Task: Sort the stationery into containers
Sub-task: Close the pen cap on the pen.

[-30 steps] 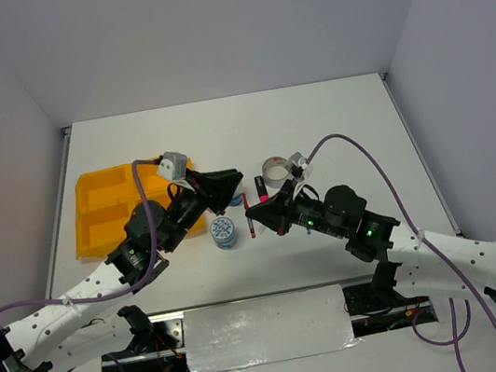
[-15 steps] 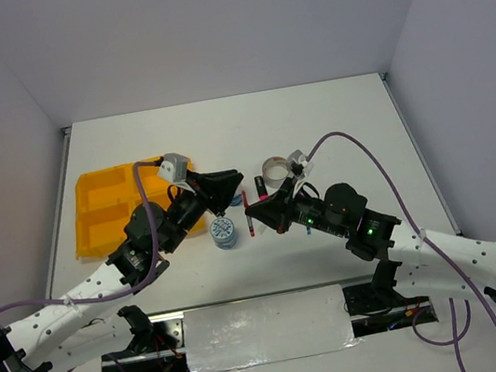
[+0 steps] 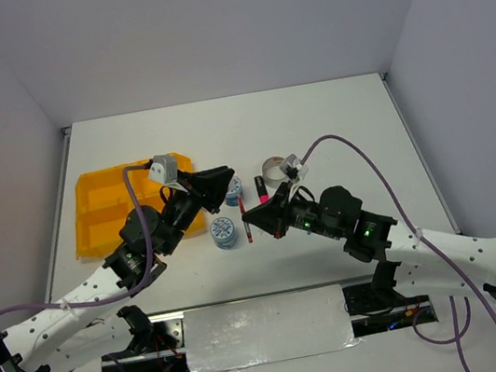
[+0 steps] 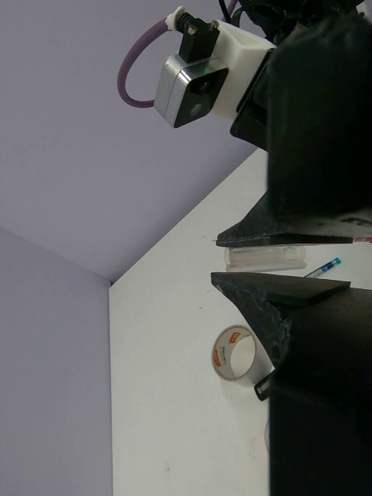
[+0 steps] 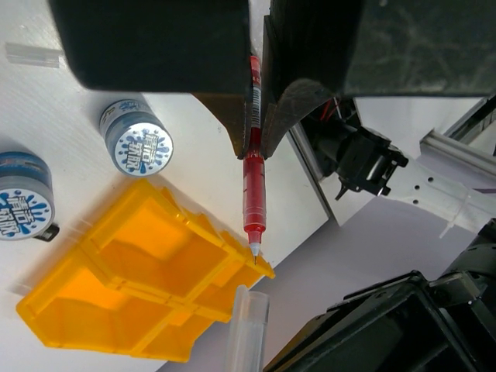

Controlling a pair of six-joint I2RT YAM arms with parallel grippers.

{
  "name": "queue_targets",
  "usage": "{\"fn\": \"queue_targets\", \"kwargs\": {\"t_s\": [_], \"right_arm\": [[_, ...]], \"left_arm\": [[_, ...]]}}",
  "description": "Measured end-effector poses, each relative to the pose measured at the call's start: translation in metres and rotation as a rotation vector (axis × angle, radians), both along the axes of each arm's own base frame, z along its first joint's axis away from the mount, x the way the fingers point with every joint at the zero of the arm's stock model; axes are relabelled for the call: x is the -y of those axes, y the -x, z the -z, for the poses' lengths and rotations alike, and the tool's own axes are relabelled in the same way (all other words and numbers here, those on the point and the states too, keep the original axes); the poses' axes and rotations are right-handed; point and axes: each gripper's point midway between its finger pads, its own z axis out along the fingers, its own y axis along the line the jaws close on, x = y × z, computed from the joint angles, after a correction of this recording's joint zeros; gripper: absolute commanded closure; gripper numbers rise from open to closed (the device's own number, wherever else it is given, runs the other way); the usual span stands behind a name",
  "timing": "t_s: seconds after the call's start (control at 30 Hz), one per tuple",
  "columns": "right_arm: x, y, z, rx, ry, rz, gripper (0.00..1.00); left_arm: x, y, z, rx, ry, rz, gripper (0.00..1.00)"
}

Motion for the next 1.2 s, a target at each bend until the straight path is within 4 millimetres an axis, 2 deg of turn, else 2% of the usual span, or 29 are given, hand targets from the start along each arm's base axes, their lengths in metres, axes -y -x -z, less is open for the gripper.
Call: {"fn": "queue_targets", "kwargs": {"t_s": [0.27,0.5,1.03,1.2], "right_arm": [[-0.009,0.003,0.014,-0.028,0.035,-0.019,1.00],[-0.008,-0.001,0.001,-0.020,0.025,0.004,1.00],[-0.005,-0.008,0.003,-0.025,0.036,0.045,1.00],[-0.005,-0.008,-0.002,-0.018,0.030,0.047,1.00]], "left_arm": [[0.000,0.000,0.004,0.005,0.008,0.002,1.00],[0.001,0.001,0.006,0.009,0.012,0.005,1.00],[0.003,0.003,0.009,0.013,0.014,0.021,1.00],[0.003,0.003,0.009,0.013,0.015,0.021,1.00]]}}
